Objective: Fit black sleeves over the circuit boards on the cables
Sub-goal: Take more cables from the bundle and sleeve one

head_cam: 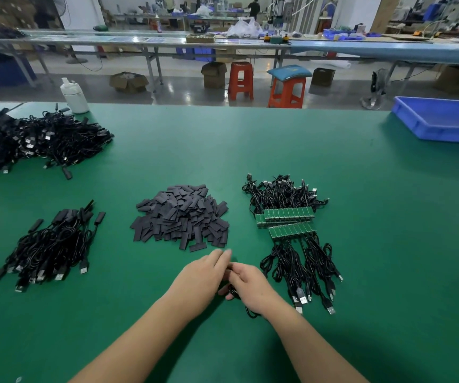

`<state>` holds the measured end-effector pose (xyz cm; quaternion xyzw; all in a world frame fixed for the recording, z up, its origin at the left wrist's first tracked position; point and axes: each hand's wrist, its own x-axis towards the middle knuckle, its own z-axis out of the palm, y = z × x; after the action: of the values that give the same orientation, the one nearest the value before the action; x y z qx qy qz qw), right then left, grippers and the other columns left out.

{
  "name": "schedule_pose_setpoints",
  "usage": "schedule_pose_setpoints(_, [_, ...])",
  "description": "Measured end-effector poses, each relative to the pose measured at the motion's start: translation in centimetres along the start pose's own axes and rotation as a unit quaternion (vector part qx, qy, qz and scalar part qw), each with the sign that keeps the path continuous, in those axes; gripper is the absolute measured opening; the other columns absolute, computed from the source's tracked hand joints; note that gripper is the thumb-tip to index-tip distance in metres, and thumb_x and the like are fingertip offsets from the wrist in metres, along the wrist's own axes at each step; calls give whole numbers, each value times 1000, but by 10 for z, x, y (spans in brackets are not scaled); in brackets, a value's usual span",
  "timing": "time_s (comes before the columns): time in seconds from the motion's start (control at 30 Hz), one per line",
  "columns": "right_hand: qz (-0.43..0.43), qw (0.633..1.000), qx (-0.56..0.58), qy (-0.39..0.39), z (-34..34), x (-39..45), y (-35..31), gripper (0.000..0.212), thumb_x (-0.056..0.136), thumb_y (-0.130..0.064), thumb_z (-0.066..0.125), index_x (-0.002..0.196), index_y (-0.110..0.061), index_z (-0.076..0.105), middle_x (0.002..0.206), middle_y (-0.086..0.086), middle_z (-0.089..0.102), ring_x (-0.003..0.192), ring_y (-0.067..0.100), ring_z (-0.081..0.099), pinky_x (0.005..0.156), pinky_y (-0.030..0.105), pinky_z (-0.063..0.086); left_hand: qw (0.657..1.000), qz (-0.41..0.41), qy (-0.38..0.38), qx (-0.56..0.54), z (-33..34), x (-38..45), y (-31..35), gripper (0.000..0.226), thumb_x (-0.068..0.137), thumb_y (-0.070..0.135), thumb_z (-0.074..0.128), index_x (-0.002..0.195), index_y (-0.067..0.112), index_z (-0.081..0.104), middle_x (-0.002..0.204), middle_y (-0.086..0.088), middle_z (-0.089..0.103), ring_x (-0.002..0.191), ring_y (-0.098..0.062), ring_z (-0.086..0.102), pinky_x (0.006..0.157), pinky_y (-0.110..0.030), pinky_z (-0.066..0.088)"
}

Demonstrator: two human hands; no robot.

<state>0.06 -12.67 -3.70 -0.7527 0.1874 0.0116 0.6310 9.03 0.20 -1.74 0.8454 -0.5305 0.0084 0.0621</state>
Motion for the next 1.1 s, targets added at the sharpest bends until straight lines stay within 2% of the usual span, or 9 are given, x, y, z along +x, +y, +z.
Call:
schedule_pose_setpoints(0.07, [1, 1000, 23, 22, 2, 1, -1, 23, 104, -13, 46, 105, -15, 69, 92, -2, 75, 80, 16, 74, 68, 29, 60, 982, -73, 75, -154, 0, -2, 3, 73, 90, 11, 58, 152, 23, 22, 150, 7, 32, 104, -18, 61, 79, -30, 50])
schedule_pose_setpoints(0.17, [11, 980, 181, 87, -2, 1, -8, 19, 104, -17, 49, 108, -13, 67, 98, 2, 77, 91, 16, 74, 76, 30, 59, 860, -227, 155, -431, -1, -7, 10, 56, 96, 27, 59, 145, 28, 34, 130, 17, 52, 99, -4, 65, 88, -27, 51])
schedule_pose_setpoints(0.27, [6, 851, 508, 133, -9, 5, -23, 22, 104, -13, 46, 113, 1, 60, 99, 16, 72, 94, 25, 72, 86, 35, 55, 736, -274, 53, -617, 1, -11, 16, 35, 93, 35, 64, 125, 25, 57, 109, 7, 70, 99, -10, 69, 93, -30, 53])
schedule_pose_setpoints(0.37, [-1, 786, 605, 127, -5, 5, -38, 18, 104, -6, 44, 110, 4, 57, 99, 21, 69, 95, 27, 70, 87, 36, 54, 757, -237, 39, -607, 3, -15, 22, 11, 92, 14, 67, 102, 18, 69, 88, 2, 76, 82, -8, 67, 82, -25, 52])
schedule_pose_setpoints(0.6, [-24, 823, 558, 103, -5, 6, -53, 22, 102, -7, 48, 115, 7, 60, 116, 24, 66, 111, 31, 67, 98, 37, 55, 734, -212, 35, -645, -11, -16, 17, 13, 90, 14, 70, 102, 17, 74, 88, -7, 71, 80, -12, 61, 87, -31, 51])
schedule_pose_setpoints(0.7, [-22, 887, 449, 105, -2, 9, -53, 23, 102, -14, 51, 115, -2, 66, 120, 15, 70, 113, 26, 67, 103, 38, 51, 749, -212, 44, -627, -15, -16, 18, 7, 89, 14, 72, 94, 14, 76, 88, -5, 75, 76, -10, 62, 78, -23, 50])
schedule_pose_setpoints(0.8, [-33, 984, 93, 146, -16, 10, -54, 27, 104, -29, 49, 118, -18, 70, 117, -6, 71, 109, 10, 65, 104, 33, 48, 772, -251, 71, -580, -20, -16, 6, 2, 86, 16, 75, 87, 17, 76, 83, -1, 75, 71, -8, 63, 68, -14, 48])
schedule_pose_setpoints(0.93, [-76, 896, -384, 210, -70, 14, -44, 31, 104, -28, 46, 127, -19, 66, 125, -4, 66, 118, 13, 54, 104, 30, 44, 856, -314, 134, -389, -35, -24, -47, 5, 85, 23, 75, 84, 27, 73, 79, 10, 73, 65, 2, 63, 57, -5, 44])
schedule_pose_setpoints(1.1, [19, 841, -523, 136, -124, 16, -23, 44, 102, -10, 38, 144, -20, 50, 151, -1, 46, 139, 22, 36, 116, 42, 35, 892, -423, 135, -79, -48, -51, -134, 11, 93, 35, 63, 89, 27, 69, 59, 11, 61, 40, -2, 57, 34, -17, 40])
